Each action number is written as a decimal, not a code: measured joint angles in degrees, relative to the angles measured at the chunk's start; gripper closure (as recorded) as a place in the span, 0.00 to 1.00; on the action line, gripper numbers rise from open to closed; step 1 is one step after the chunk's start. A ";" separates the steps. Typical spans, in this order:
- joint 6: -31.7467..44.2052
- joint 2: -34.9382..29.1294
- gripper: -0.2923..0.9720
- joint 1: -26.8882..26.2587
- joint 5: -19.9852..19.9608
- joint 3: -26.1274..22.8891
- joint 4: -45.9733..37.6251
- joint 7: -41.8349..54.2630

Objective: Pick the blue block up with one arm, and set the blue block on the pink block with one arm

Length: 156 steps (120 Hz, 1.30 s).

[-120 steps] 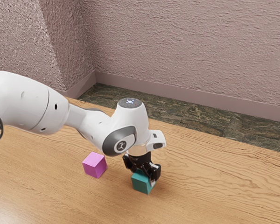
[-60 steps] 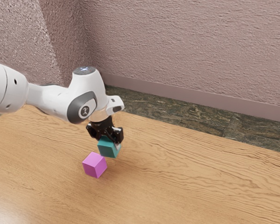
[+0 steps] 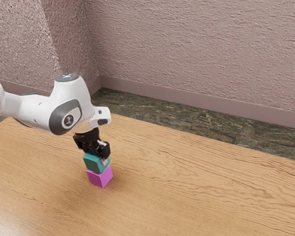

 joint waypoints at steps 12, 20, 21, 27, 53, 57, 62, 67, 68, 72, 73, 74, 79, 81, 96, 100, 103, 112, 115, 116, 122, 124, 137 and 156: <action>-0.78 -0.16 0.48 -0.24 -0.14 0.07 -0.09 1.94; -1.21 -0.13 0.48 -0.36 -0.26 0.08 -0.09 3.09; -1.26 -0.13 0.48 -0.37 -0.27 0.08 -0.08 3.22; -1.49 -0.08 0.48 -0.47 -0.37 0.10 -0.08 3.99; -1.90 -0.02 0.48 -0.77 -1.27 0.18 -0.08 6.64; -1.92 -0.05 0.48 -0.88 -1.42 0.27 -0.08 6.97; -1.94 -0.12 0.48 -1.24 -1.55 0.63 -0.08 7.34; -1.96 -0.16 0.48 -1.44 -1.65 0.84 -0.08 7.67; -1.96 -0.16 0.48 -1.46 -1.67 0.87 -0.08 7.74; -1.96 -0.18 0.48 -1.51 -1.73 0.94 -0.08 7.98; -1.96 -0.18 0.48 -1.52 -1.78 0.96 -0.08 8.04; -1.96 -0.18 0.48 -1.52 -1.83 0.97 -0.08 8.10; -1.95 -0.15 0.48 -1.55 -2.10 1.04 -0.08 8.37; -1.95 -0.14 0.48 -1.56 -2.19 1.07 -0.08 8.47; -1.86 -0.07 0.48 -1.47 -2.89 1.24 -0.07 8.94; -1.82 -0.03 0.48 -1.43 -3.09 1.31 -0.07 9.05; -1.78 0.01 0.48 -1.40 -3.21 1.37 -0.07 9.13; -1.70 0.12 0.48 -1.31 -3.46 1.61 -0.08 9.34; -1.67 0.14 0.48 -1.20 -3.51 1.65 -0.05 9.41; -1.66 0.14 0.48 -1.16 -3.53 1.66 -0.05 9.43; -1.60 0.18 0.48 -0.87 -3.60 1.70 -0.05 9.55; -1.57 0.22 0.48 -0.77 -3.61 1.73 -0.03 9.60; -1.18 0.45 0.48 0.13 -3.64 1.78 0.00 9.95; -0.36 1.46 0.48 1.67 -3.53 1.78 0.02 10.79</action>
